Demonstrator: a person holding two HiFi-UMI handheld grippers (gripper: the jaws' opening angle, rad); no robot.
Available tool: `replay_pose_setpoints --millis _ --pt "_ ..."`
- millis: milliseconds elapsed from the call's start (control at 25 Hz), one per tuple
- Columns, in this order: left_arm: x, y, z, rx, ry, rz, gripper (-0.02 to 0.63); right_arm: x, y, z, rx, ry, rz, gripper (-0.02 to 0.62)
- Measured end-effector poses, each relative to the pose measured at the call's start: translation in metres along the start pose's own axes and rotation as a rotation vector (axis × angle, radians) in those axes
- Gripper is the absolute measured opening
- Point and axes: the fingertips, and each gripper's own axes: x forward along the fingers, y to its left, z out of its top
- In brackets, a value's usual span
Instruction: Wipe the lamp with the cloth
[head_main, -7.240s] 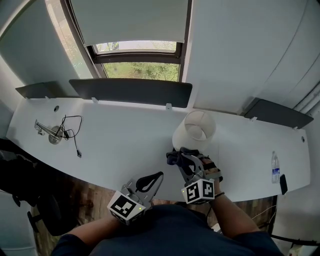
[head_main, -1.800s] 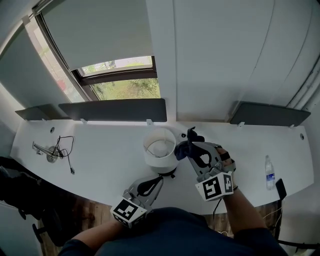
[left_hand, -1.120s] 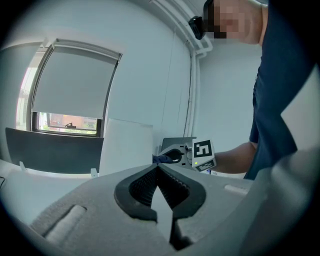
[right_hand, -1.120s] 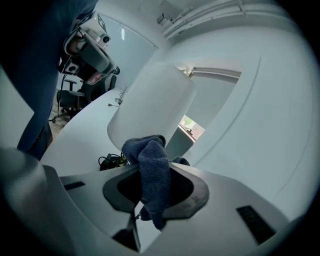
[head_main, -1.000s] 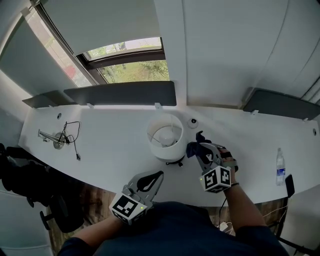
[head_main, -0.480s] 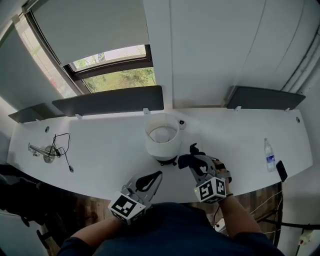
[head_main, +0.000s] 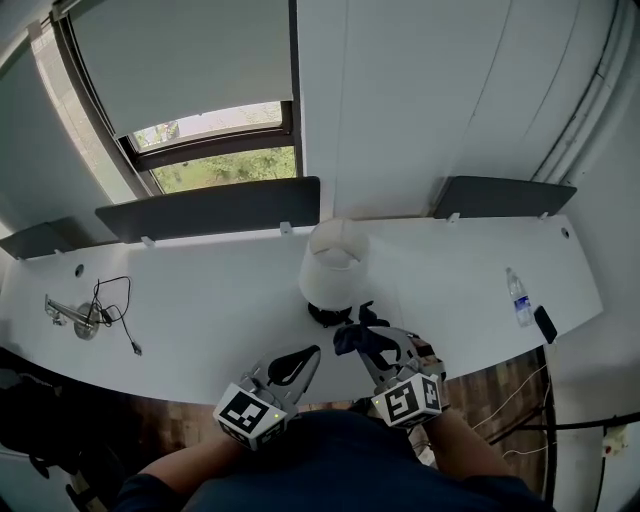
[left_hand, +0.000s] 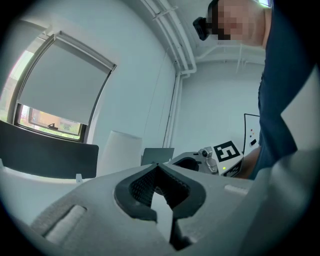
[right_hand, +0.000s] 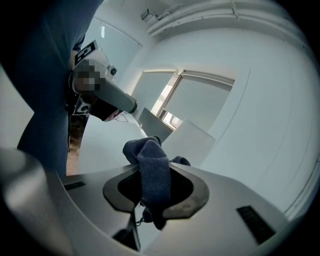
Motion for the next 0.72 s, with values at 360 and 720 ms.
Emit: replay_pose_setpoints --millis 360,720 --pt "-0.028 0.001 0.008 -0.002 -0.041 -0.028 0.006 -0.018 0.023 0.079 0.141 -0.157 0.020 0.103" --pt "-0.041 -0.004 0.014 0.034 -0.056 -0.035 0.006 -0.020 0.038 0.098 0.326 -0.199 0.074 0.103"
